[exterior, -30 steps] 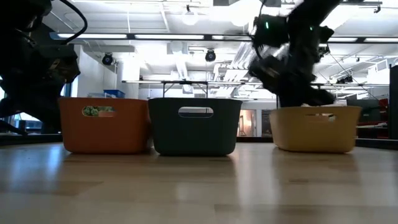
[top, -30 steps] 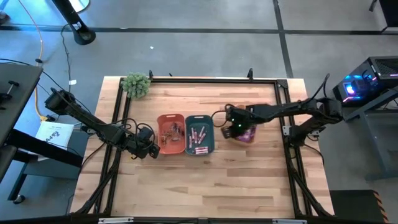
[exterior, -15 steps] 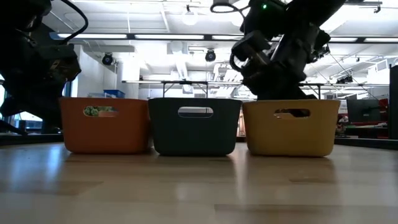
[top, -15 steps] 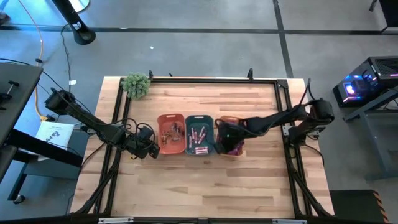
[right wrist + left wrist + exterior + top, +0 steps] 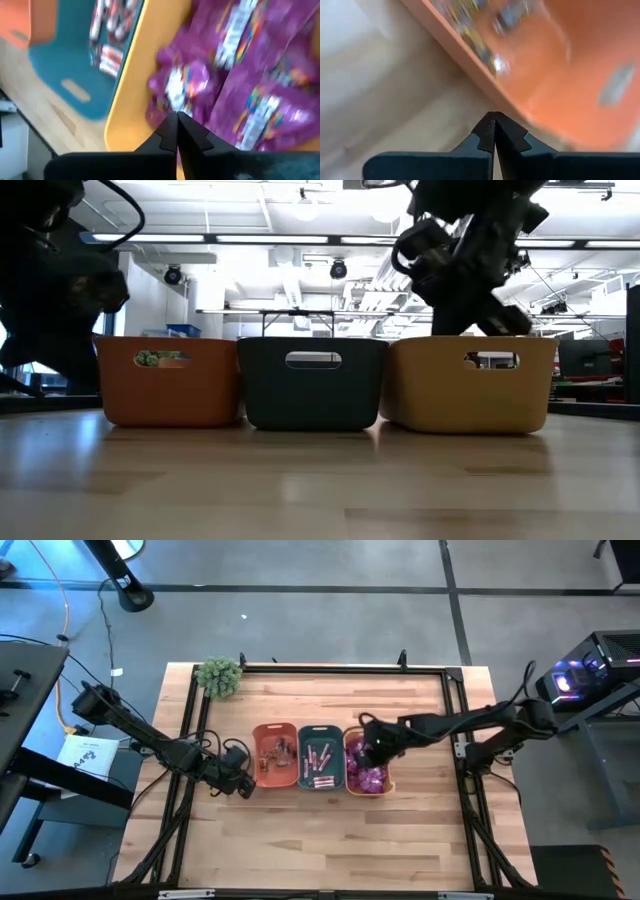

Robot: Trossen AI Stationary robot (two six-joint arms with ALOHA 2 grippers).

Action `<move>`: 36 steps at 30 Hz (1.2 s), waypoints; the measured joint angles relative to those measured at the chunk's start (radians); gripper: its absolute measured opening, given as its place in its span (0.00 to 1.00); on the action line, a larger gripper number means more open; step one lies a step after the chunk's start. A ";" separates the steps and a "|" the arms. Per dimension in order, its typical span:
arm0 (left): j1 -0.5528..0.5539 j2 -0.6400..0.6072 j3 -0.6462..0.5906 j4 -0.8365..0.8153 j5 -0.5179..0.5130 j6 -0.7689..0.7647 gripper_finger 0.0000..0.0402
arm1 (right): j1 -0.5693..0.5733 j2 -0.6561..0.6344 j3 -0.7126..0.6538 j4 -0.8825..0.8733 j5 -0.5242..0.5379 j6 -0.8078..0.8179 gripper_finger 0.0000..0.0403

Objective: Sort candy
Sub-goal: Adjust the bins on the table, then return to Home Position

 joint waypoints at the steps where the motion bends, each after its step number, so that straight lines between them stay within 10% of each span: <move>1: 0.000 -0.003 0.000 -0.001 0.040 0.027 0.00 | -0.017 0.001 0.000 0.007 0.002 -0.015 0.00; 6: -0.023 -0.048 0.003 -0.002 0.152 0.094 0.00 | -0.077 0.026 0.000 0.083 0.025 -0.078 0.00; 14: -0.039 -0.231 0.051 0.393 -0.153 0.467 0.00 | -0.116 -0.046 0.000 0.167 0.061 -0.272 0.00; 28: 0.398 -0.227 -0.013 0.748 0.363 0.800 0.00 | -0.127 -0.425 0.000 0.165 0.269 -0.308 0.00; 36: 0.191 -0.339 -0.226 0.976 0.046 0.784 0.00 | -0.086 -0.522 0.000 0.148 0.420 -0.308 0.00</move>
